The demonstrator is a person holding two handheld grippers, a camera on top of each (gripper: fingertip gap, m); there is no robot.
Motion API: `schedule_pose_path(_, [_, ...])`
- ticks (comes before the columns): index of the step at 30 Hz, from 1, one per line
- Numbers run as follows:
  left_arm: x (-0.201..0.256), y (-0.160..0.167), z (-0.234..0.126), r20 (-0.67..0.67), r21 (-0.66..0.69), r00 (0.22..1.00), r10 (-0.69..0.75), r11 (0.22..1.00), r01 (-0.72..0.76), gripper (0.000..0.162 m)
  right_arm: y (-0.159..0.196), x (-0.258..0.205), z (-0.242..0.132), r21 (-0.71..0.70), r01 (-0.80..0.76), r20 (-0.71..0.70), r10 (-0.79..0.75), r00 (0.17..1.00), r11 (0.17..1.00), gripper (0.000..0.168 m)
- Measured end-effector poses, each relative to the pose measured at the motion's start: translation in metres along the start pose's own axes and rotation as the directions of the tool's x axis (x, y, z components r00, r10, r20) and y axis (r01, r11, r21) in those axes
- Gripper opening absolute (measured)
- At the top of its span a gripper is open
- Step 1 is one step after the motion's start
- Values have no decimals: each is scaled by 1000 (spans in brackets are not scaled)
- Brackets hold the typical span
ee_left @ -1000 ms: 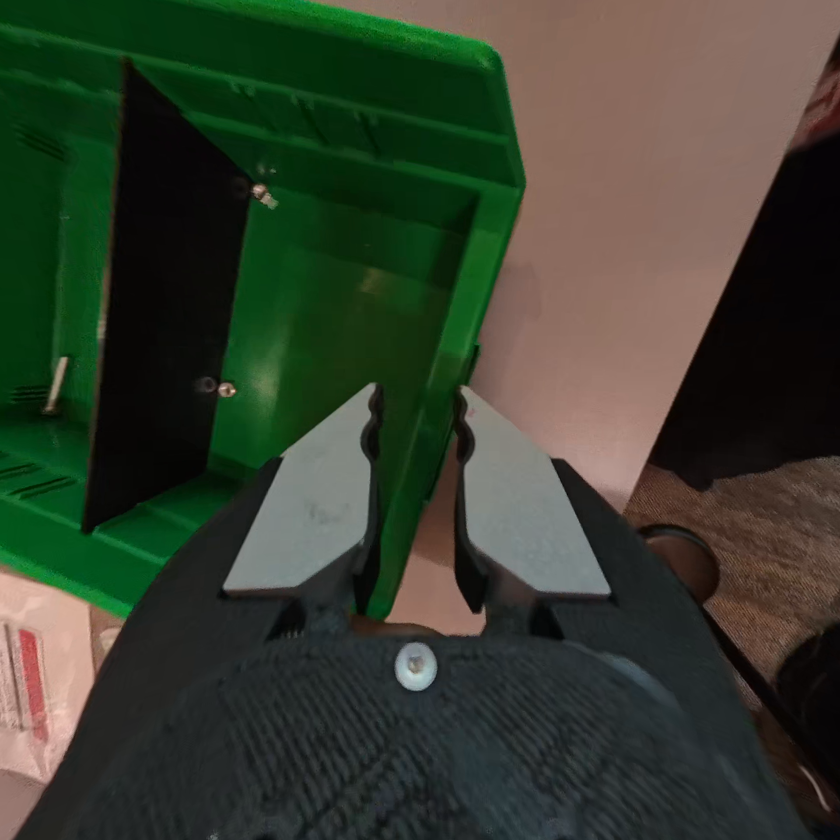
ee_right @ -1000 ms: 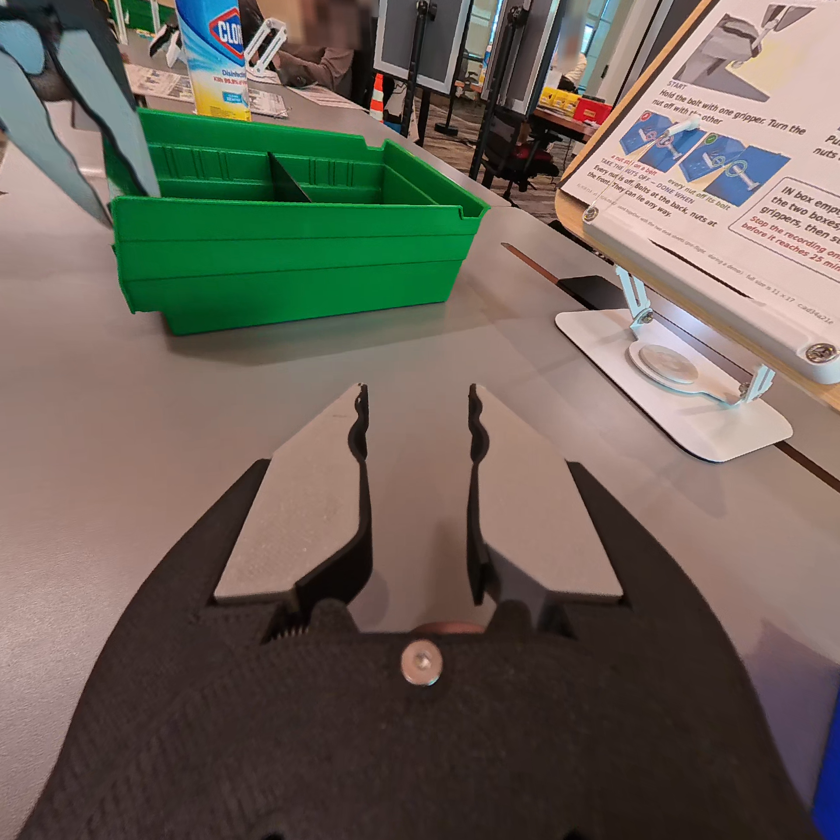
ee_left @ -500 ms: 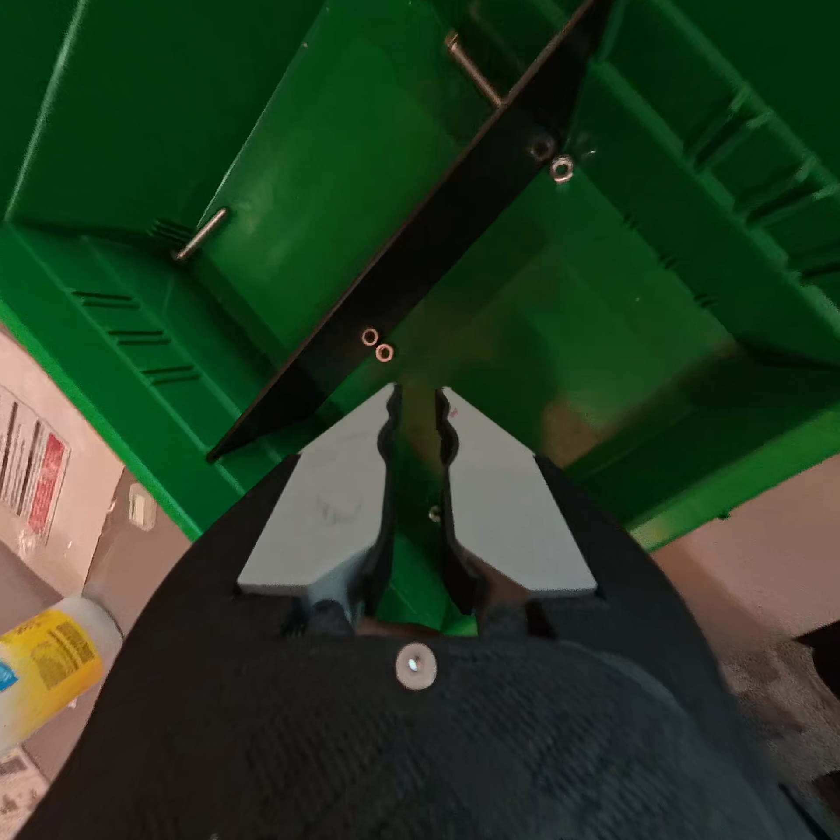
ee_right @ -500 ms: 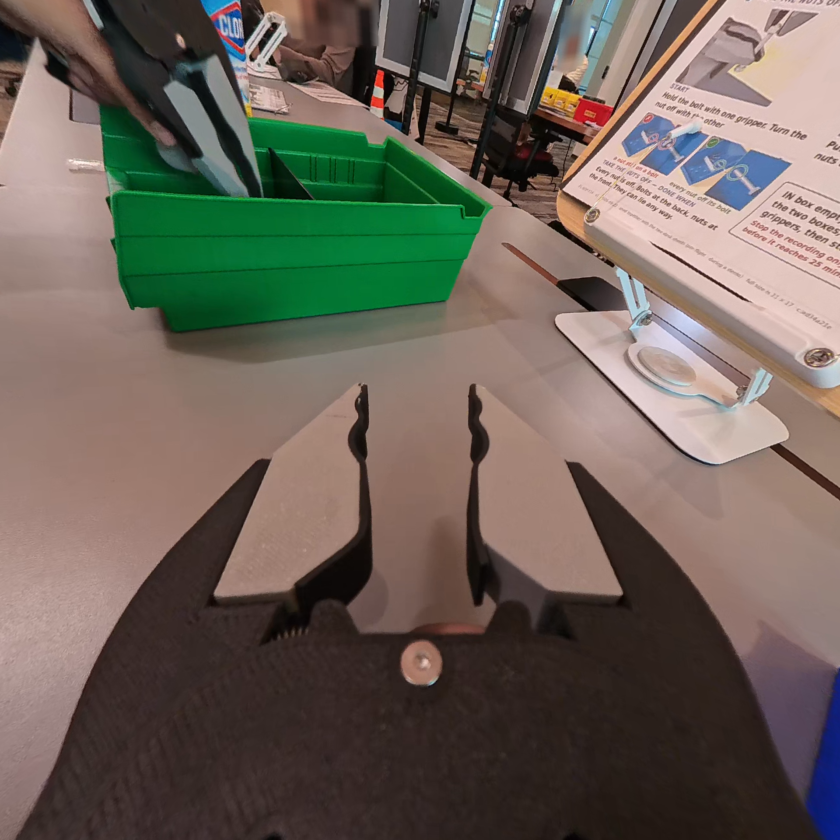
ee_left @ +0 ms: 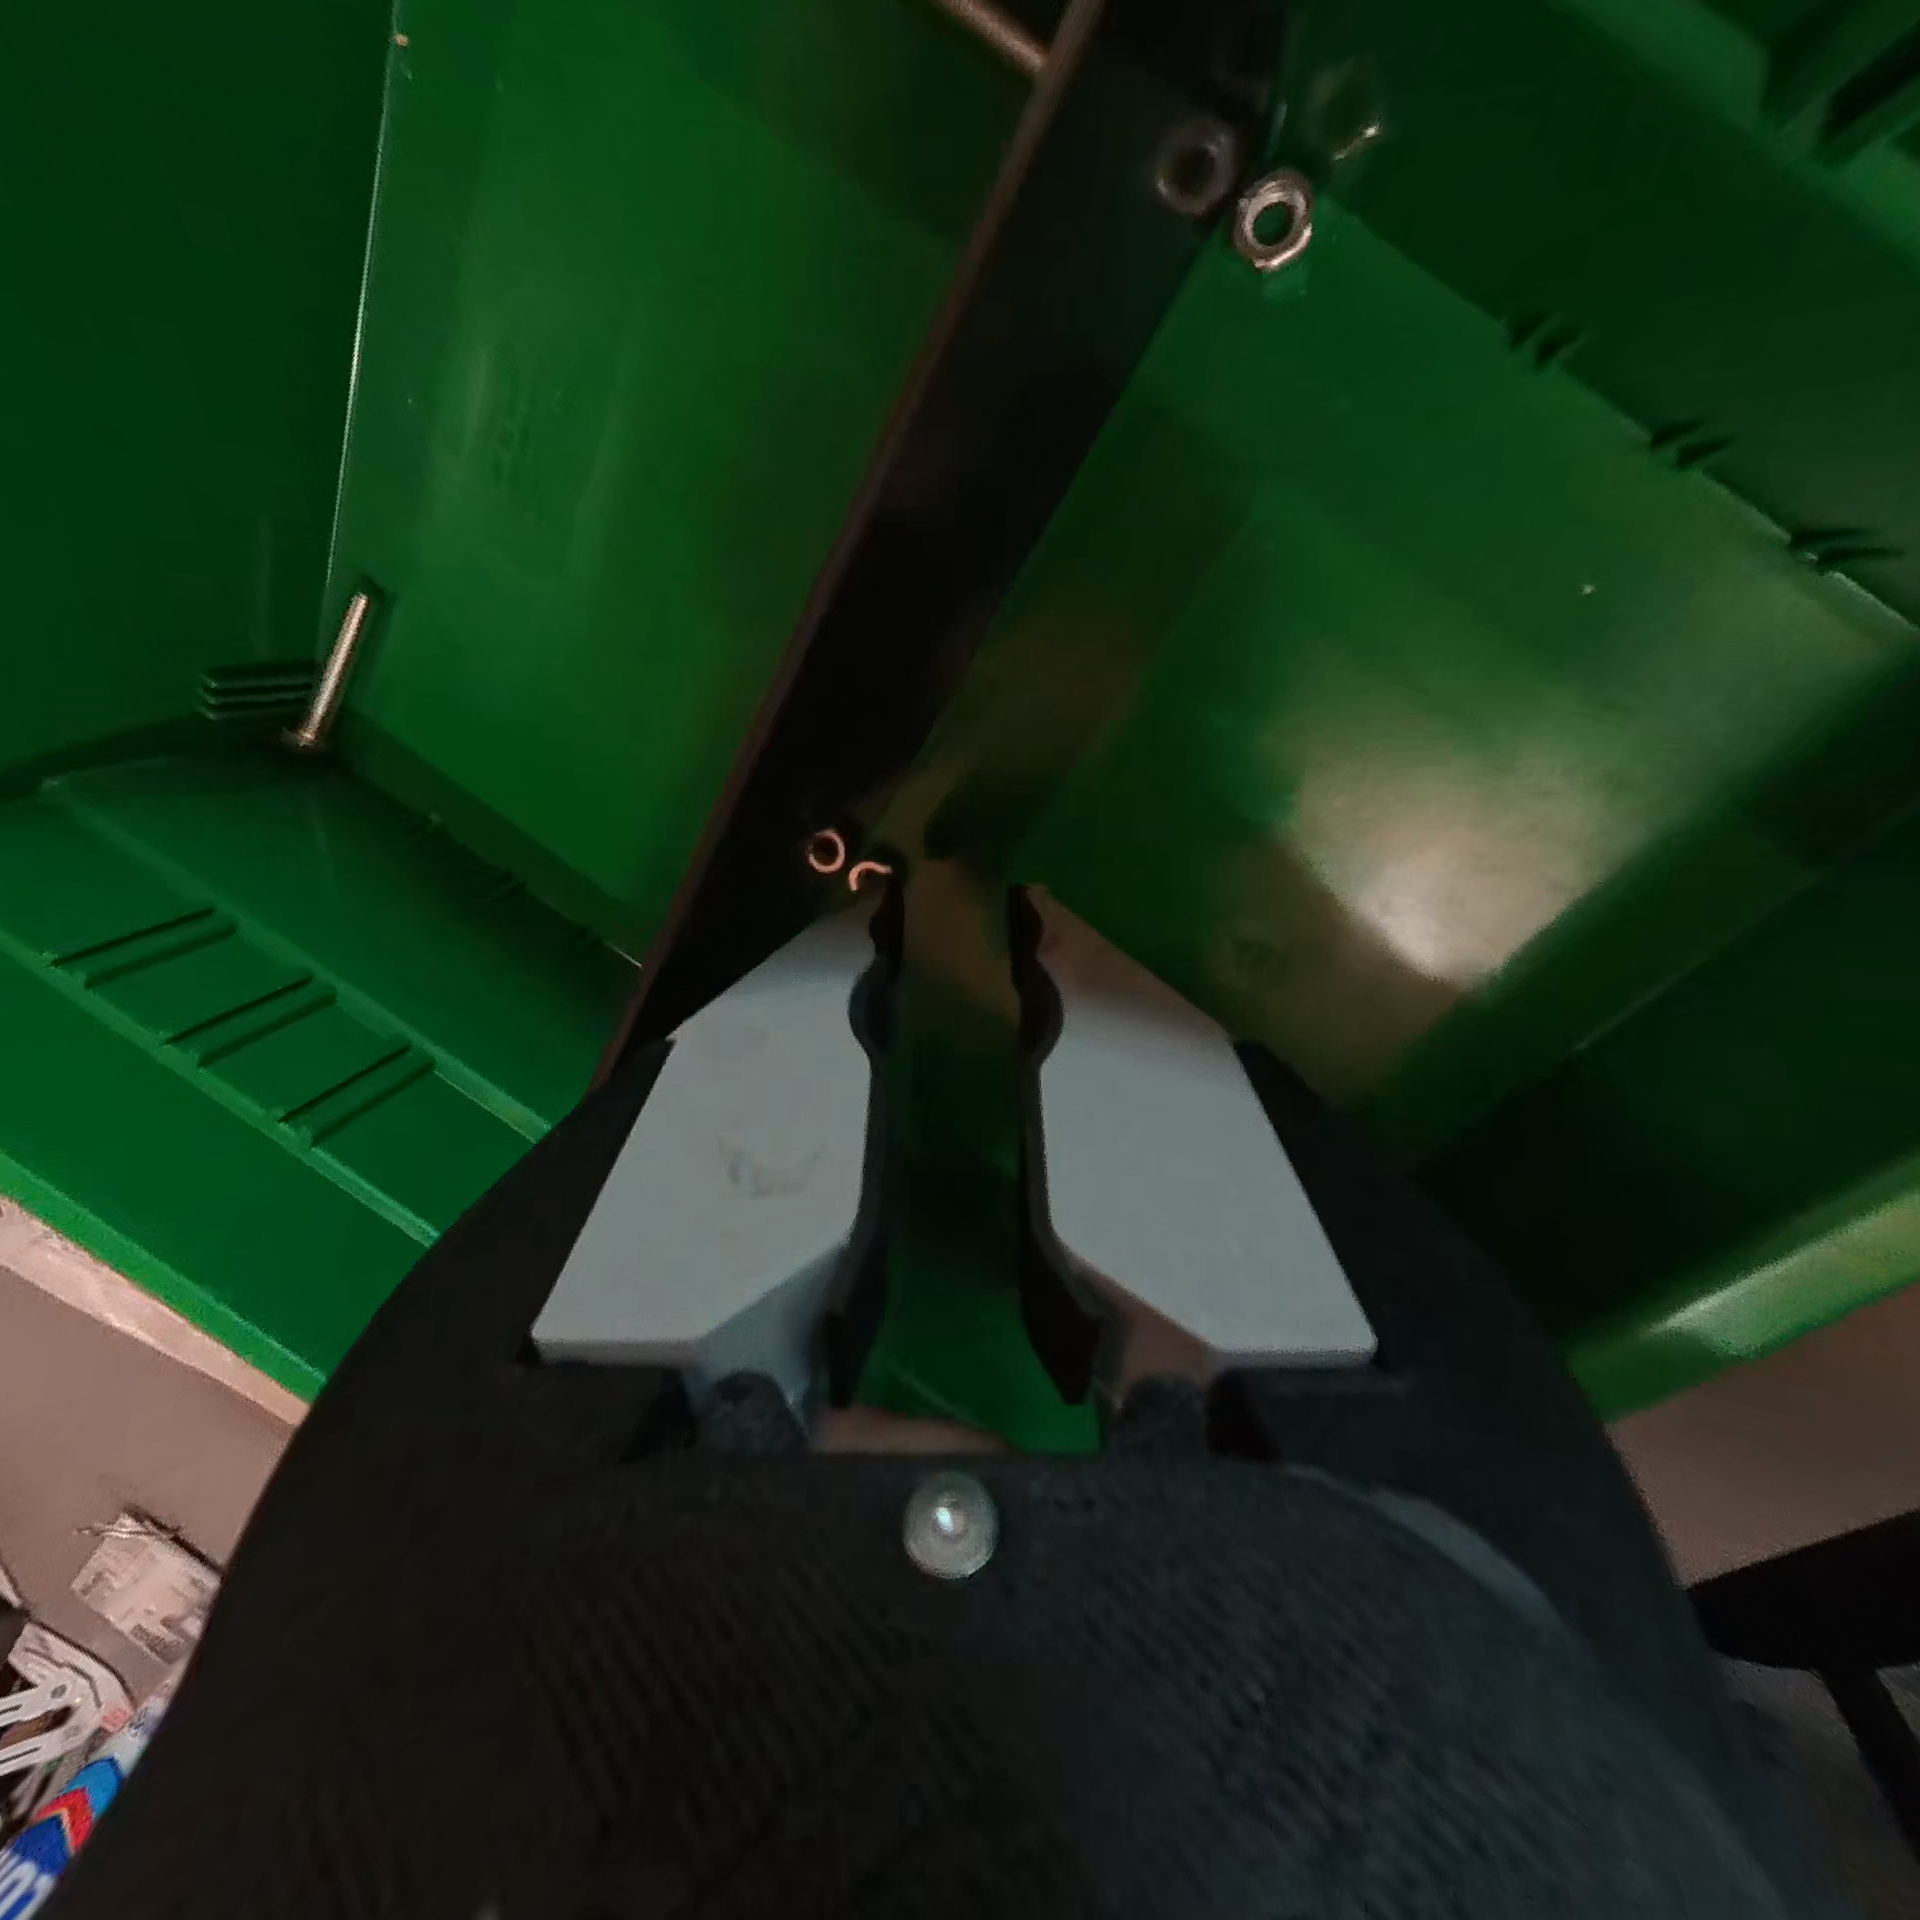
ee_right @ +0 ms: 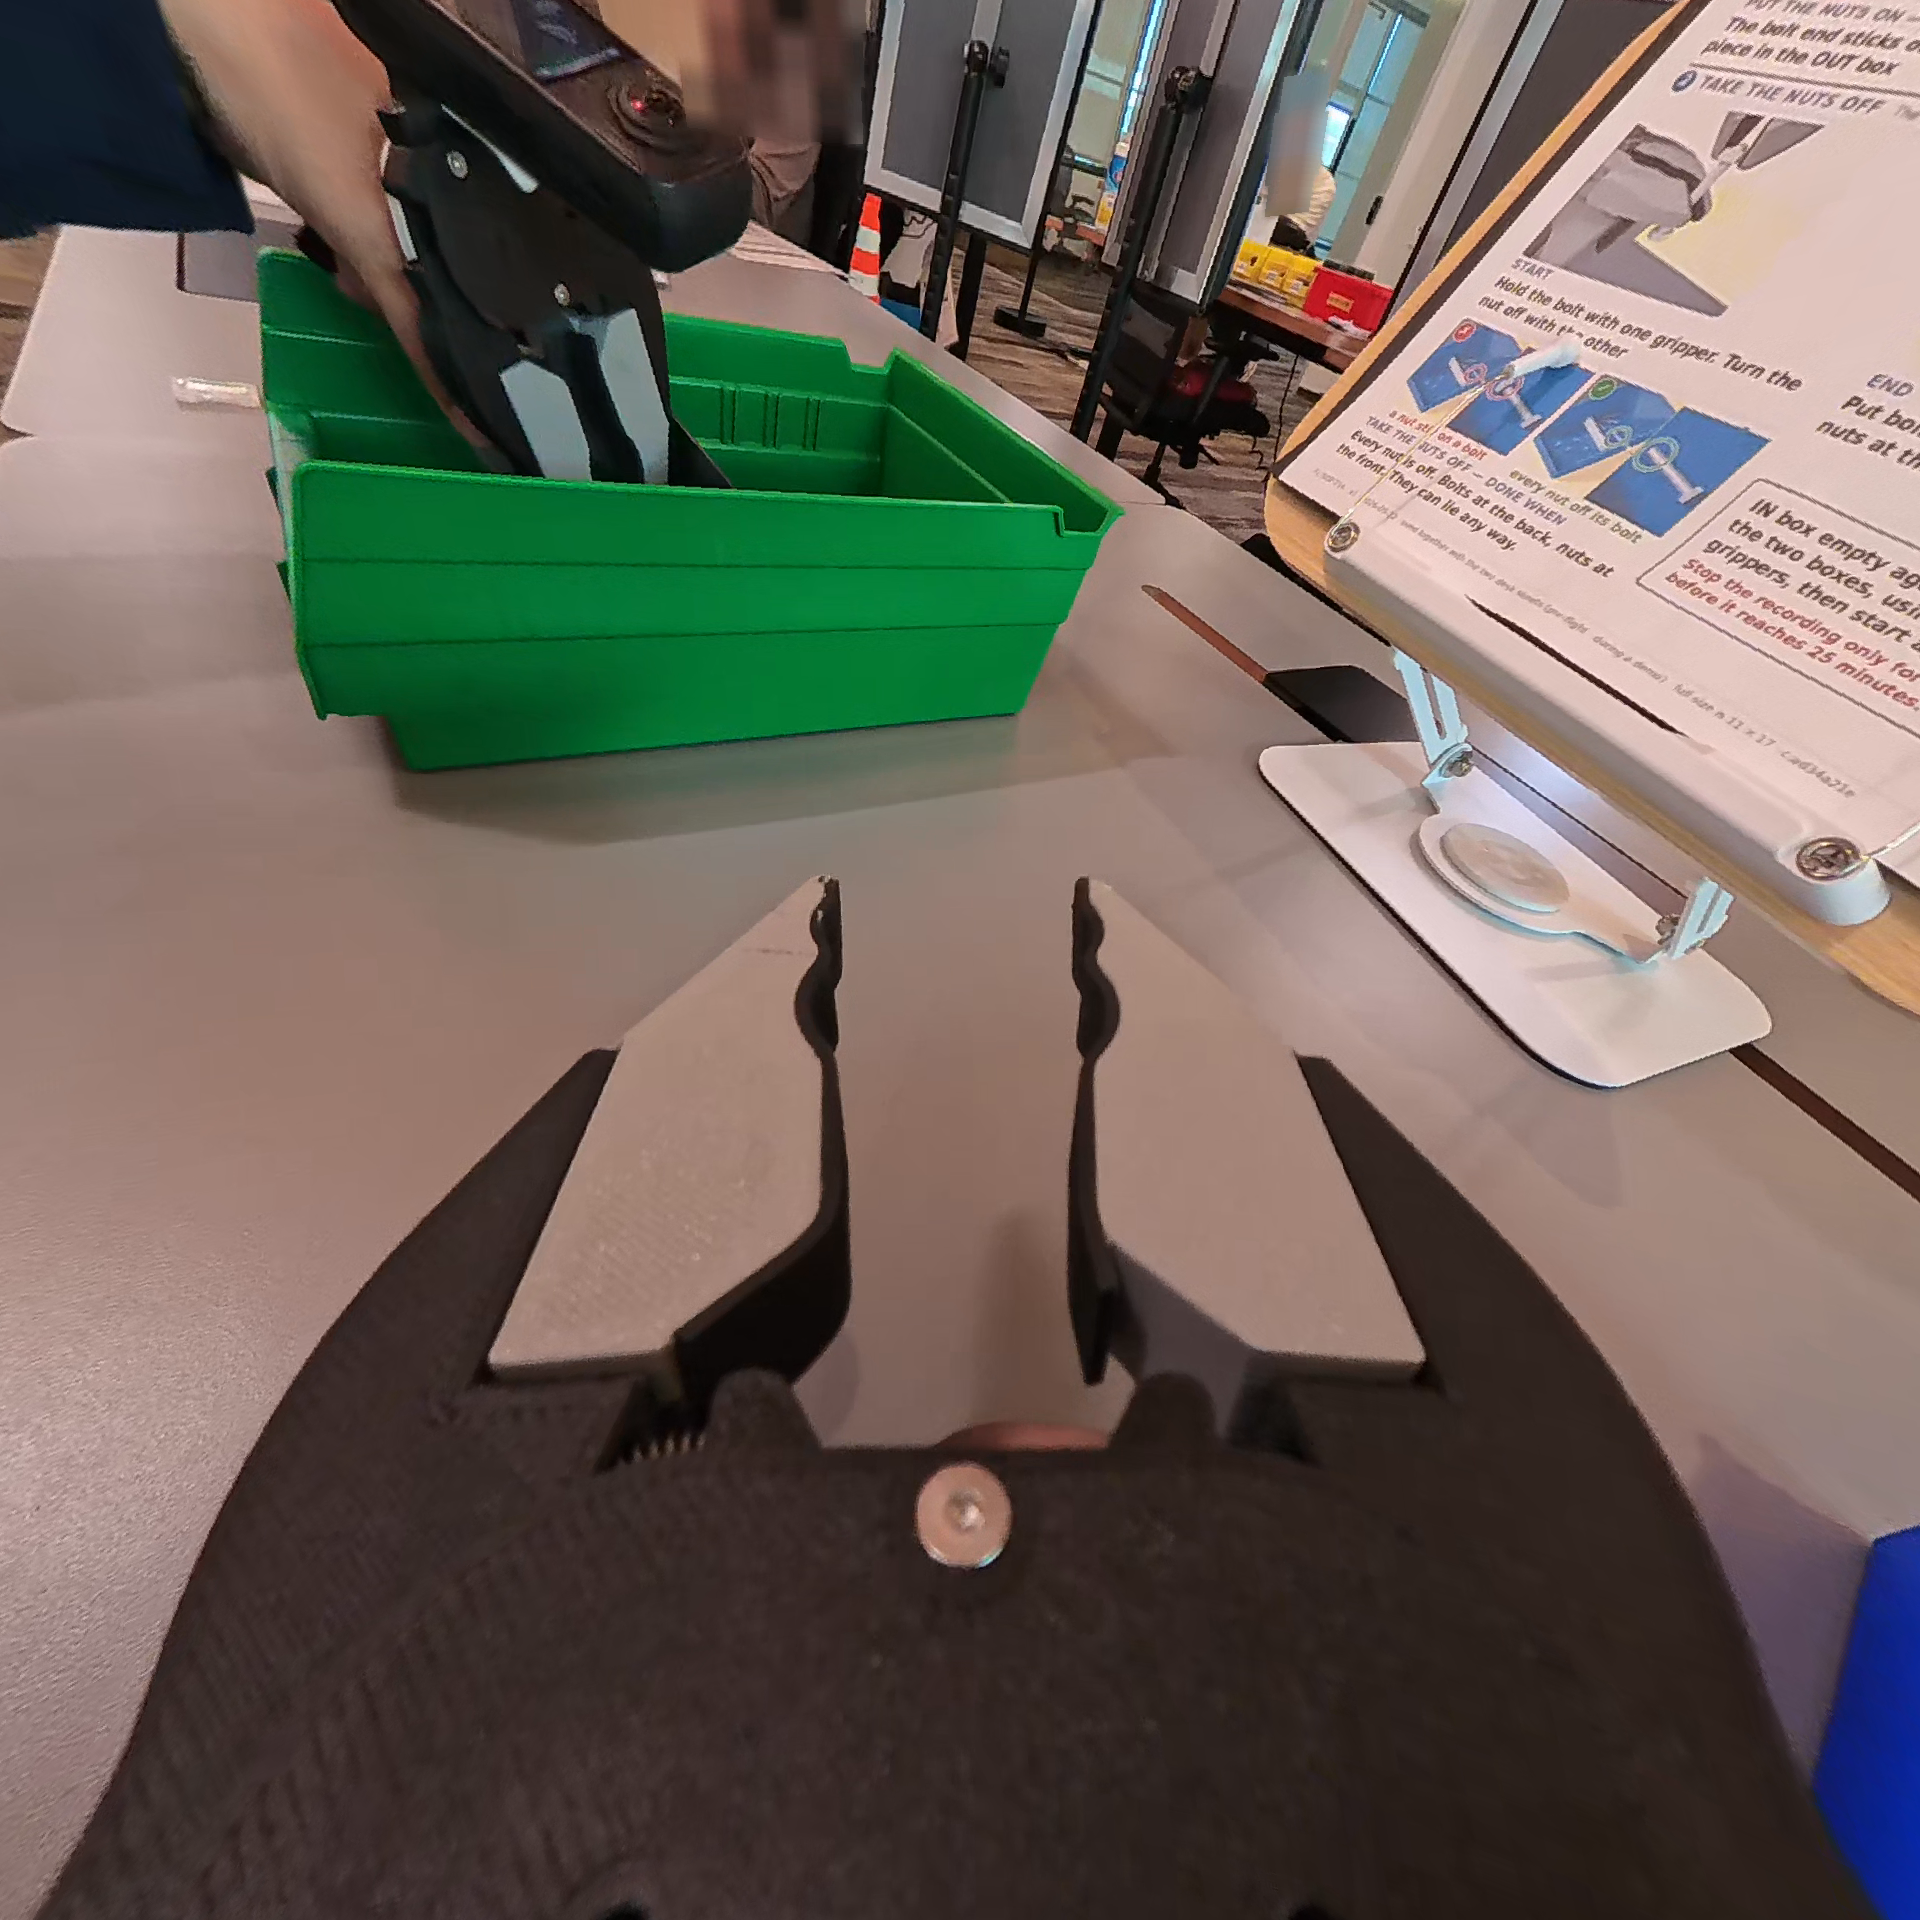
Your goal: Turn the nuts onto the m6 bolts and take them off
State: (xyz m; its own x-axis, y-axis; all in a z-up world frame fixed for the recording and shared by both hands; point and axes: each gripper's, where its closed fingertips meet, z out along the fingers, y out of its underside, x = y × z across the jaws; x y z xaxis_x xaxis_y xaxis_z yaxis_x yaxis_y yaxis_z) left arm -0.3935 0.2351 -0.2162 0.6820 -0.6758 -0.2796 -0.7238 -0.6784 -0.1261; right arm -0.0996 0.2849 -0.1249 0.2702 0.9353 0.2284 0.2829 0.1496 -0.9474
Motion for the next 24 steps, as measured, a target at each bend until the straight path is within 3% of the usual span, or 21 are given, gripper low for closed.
schedule_pose_path(5, [-1, 3, 4, 12, -34, 999, 36, 999, -36, 25, -1, -2, 0, 0, 0, 7, 0, 1000, 1000, 41])
schedule_pose_path(14, [-3, 3, 7, 2, -44, 1000, 31, 999, -31, 12, -2, -3, -1, 1, 7, 9, -7, 1000, 1000, 41])
schedule_pose_path(17, [-2, 2, 9, -10, -47, 999, 33, 998, -34, 0, -1, -4, 0, -2, 9, 10, -9, 1000, 1000, 41])
schedule_pose_path(22, [-3, 2, 10, -12, -46, 999, 37, 998, -37, 0, -3, -4, -1, 2, 15, 7, -15, 1000, 1000, 40])
schedule_pose_path(24, [13, 1, 6, -106, -27, 994, 32, 999, -35, 0, -4, -4, -2, 6, 15, 5, -15, 1000, 1000, 40])
